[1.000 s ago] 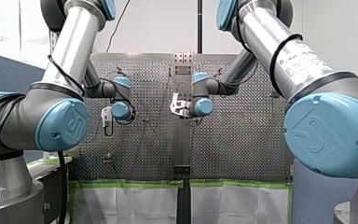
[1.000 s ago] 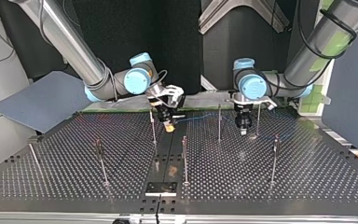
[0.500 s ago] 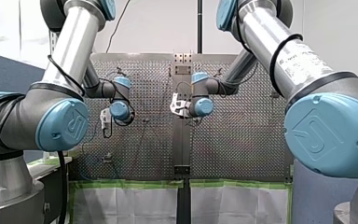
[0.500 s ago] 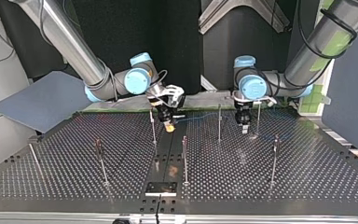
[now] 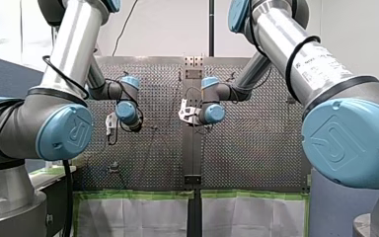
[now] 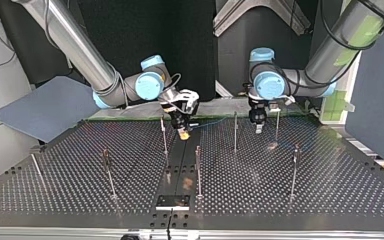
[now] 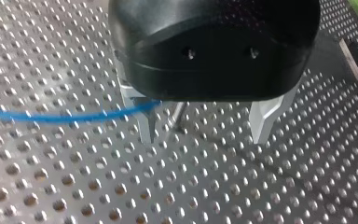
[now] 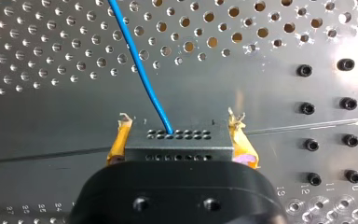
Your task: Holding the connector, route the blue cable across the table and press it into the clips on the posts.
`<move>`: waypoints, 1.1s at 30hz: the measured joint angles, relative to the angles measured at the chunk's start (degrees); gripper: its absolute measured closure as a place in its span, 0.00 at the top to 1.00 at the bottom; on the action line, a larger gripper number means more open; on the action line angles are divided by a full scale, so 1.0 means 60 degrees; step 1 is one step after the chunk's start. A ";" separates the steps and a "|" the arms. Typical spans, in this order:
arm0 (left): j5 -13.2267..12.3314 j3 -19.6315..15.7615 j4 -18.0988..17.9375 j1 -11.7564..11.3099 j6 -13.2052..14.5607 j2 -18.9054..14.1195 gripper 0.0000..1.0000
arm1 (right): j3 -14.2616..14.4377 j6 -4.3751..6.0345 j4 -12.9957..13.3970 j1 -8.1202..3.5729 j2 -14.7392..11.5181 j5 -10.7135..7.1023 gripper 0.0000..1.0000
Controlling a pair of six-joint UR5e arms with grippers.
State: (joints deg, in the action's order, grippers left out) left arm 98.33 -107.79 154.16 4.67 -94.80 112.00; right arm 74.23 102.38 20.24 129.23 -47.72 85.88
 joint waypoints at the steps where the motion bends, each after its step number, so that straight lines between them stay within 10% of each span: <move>1: 0.0009 -0.0101 -0.0063 0.0050 -0.0049 -0.0099 1.00 | 0.0000 0.0006 -0.0001 -0.0001 0.0003 -0.0001 0.00; 21: 0.0090 -0.1557 -0.0441 0.0857 -0.0076 -0.1197 1.00 | -0.0001 0.0041 -0.0110 -0.0057 0.0271 -0.0252 0.00; 33: 0.0895 -0.2134 -0.1147 0.1785 -0.0664 -0.1286 1.00 | -0.0022 0.0002 -0.0279 -0.0077 0.0534 -0.0293 0.00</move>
State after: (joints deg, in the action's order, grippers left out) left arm 103.70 -120.59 147.28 15.38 -98.79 104.28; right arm 74.10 102.40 18.56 128.77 -44.52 84.12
